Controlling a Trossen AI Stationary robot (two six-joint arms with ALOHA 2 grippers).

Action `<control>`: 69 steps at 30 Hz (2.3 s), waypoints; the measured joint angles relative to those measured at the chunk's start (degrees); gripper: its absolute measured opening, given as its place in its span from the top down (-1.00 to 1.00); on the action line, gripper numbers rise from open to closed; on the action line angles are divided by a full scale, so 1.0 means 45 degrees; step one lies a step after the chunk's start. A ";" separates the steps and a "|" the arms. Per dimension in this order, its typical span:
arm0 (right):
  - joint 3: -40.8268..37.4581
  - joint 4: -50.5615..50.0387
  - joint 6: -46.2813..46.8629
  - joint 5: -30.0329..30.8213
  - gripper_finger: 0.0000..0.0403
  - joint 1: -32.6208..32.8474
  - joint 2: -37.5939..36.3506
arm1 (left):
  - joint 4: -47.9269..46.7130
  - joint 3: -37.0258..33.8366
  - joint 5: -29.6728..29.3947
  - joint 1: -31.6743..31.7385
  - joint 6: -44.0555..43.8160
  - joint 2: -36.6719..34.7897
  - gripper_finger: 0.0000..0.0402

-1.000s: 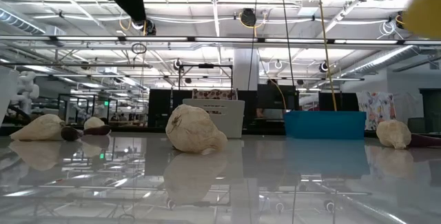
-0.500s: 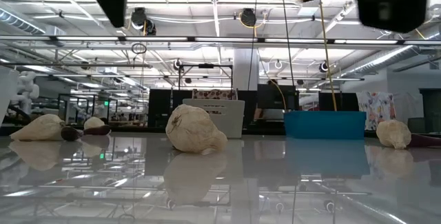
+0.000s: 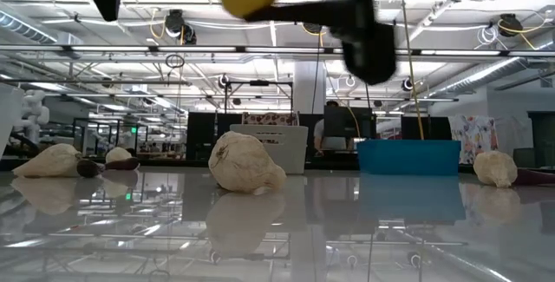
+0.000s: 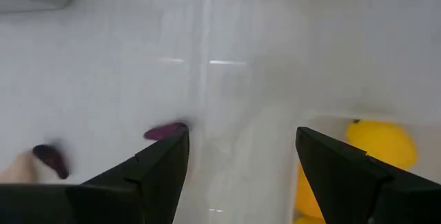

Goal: Sort produce into baskets
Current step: Put the lemon into the transparent bin, then put the garlic into the white bin

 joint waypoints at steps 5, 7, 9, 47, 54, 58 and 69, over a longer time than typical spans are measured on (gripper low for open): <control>0.2538 -0.0161 -0.1491 -0.1401 -0.12 -0.0552 0.1613 | -0.0897 -0.0010 -0.0035 -0.0079 -0.0090 -0.0193 -0.36; 0.3836 -0.0491 -0.2350 -0.1652 -0.12 -0.0734 0.2417 | -0.1202 -0.0057 -0.0026 -0.0141 -0.0095 -0.0204 -0.36; 0.5223 -0.1008 -0.3102 -0.1663 -0.12 -0.0920 0.3238 | -0.1271 -0.0135 -0.0020 -0.0142 -0.0092 -0.0217 -0.36; 1.3207 -0.4998 -0.5573 -0.6324 -0.38 -0.2551 0.8509 | -0.2308 -0.0986 0.0463 -0.1028 -0.1763 -0.0363 -0.36; 1.3199 -0.8707 -0.5701 -0.8058 -0.31 -0.3180 0.7288 | -0.1529 -0.1448 0.0206 -0.1016 -0.1720 -0.0396 -0.36; 1.3187 -1.2298 -0.6445 -0.7842 -0.27 -0.3344 0.6224 | -0.1464 -0.1767 0.0101 -0.1040 -0.1729 -0.0387 -0.36; 1.3223 -2.1652 -0.7415 -0.5842 -0.15 -0.2920 0.3982 | -0.0312 -0.1773 -0.1298 -0.1006 -0.2373 -0.1706 -0.36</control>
